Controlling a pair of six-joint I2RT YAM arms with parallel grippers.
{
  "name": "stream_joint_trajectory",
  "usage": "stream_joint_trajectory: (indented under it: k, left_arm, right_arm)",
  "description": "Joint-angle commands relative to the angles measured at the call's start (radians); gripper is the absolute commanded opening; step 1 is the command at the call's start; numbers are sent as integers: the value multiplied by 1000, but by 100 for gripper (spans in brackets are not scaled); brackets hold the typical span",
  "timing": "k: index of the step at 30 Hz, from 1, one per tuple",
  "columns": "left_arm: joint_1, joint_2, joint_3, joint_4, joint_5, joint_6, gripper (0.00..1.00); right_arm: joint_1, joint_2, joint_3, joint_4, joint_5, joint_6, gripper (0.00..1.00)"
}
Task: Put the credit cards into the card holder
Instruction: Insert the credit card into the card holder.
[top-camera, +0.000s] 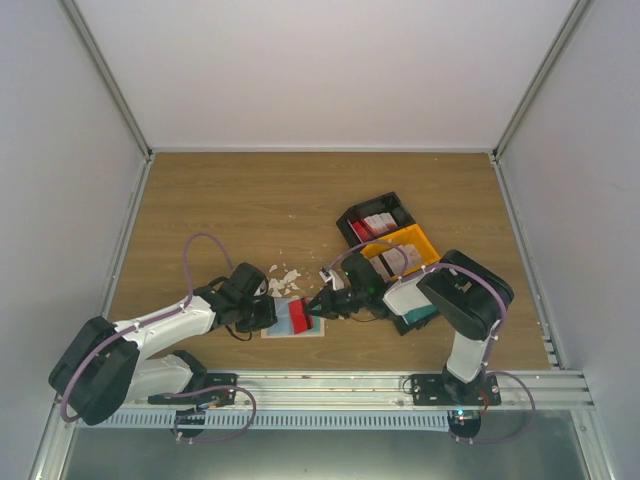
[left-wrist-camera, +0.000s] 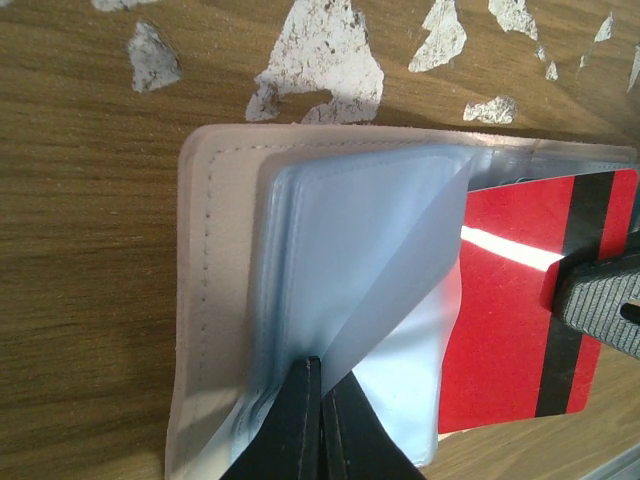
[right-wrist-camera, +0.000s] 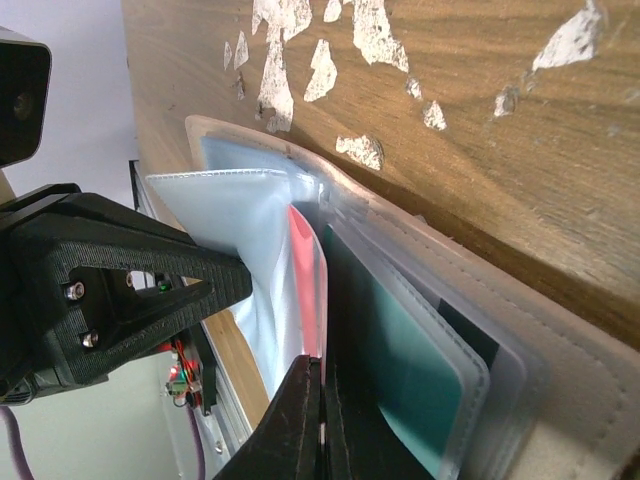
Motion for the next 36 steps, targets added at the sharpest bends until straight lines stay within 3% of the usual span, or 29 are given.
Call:
stream_joint_trajectory:
  k: [1,8,23,36]
  left_arm:
    - [4,42,-61,-124,-90,-7,0]
    - [4,39,-63,-120,-84,-4,0]
    - [3,35,-65,-120,-82,4,0]
    - [4,41,-60,-106,-79,10,0]
  right_arm:
    - [18,37,5,19,16,49,0]
    - [20,46,1,47,39,102,1]
    - [-10,33,64,-49,-30,55,0]
    - [-6,29,34,82,-85,196,1]
